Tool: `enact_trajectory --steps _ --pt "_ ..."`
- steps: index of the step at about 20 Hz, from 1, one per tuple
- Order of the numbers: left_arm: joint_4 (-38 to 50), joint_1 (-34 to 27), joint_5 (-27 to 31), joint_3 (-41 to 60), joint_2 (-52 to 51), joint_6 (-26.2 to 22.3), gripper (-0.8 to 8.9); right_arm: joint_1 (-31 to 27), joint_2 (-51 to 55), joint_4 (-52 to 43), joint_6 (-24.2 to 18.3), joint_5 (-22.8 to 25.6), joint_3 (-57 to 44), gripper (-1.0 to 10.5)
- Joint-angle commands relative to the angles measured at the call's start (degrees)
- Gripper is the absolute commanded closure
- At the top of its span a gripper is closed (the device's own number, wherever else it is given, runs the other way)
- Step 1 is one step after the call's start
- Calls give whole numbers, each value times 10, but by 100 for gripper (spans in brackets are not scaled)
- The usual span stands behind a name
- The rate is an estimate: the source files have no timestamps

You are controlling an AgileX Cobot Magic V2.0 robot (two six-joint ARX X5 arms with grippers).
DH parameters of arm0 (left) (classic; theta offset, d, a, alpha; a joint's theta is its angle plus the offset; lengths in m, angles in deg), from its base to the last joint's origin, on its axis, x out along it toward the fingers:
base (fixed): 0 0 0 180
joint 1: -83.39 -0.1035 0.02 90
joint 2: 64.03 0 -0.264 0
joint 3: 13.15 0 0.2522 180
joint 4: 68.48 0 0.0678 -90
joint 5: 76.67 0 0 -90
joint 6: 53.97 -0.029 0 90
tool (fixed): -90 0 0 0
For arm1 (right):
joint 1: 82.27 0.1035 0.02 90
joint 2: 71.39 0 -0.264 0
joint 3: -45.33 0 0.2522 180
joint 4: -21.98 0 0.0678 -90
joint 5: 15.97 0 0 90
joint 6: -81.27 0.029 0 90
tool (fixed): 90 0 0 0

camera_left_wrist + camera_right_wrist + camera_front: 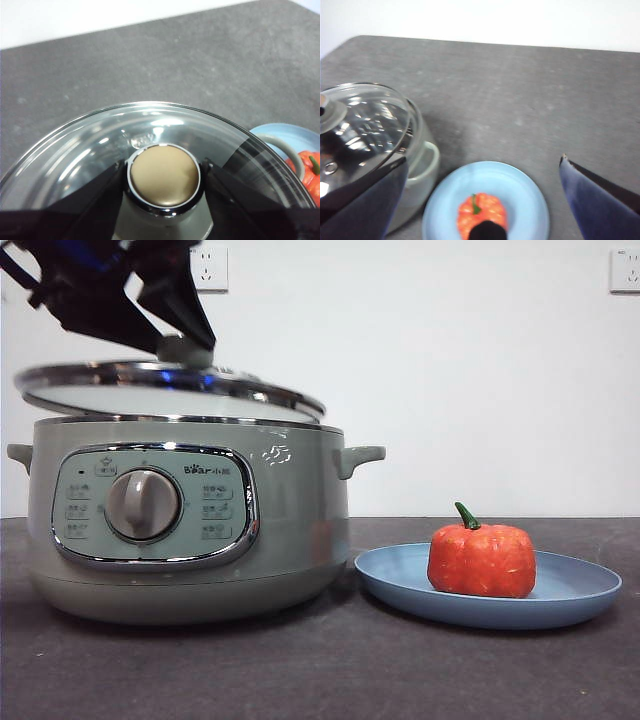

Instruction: Take the pumpkin out from the steamer,put the pumpkin in the blue plate,close the lid

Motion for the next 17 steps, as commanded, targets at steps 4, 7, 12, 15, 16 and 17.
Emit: enact_trajectory --steps 4,7,12,15,16,17 --pt "28 13 -4 -3 34 4 822 0 5 10 5 17 -4 445" --pt "23 14 -14 -3 49 4 822 0 5 10 5 17 -4 445" --pt "-20 14 -14 -4 49 4 822 0 5 10 5 17 -4 445" --pt "-40 12 -11 -4 49 4 822 0 5 10 5 17 -4 445" --pt "-44 11 -11 -4 49 4 822 0 5 10 5 17 -4 445" --pt "-51 12 -10 -5 48 3 822 0 5 10 5 17 -4 445"
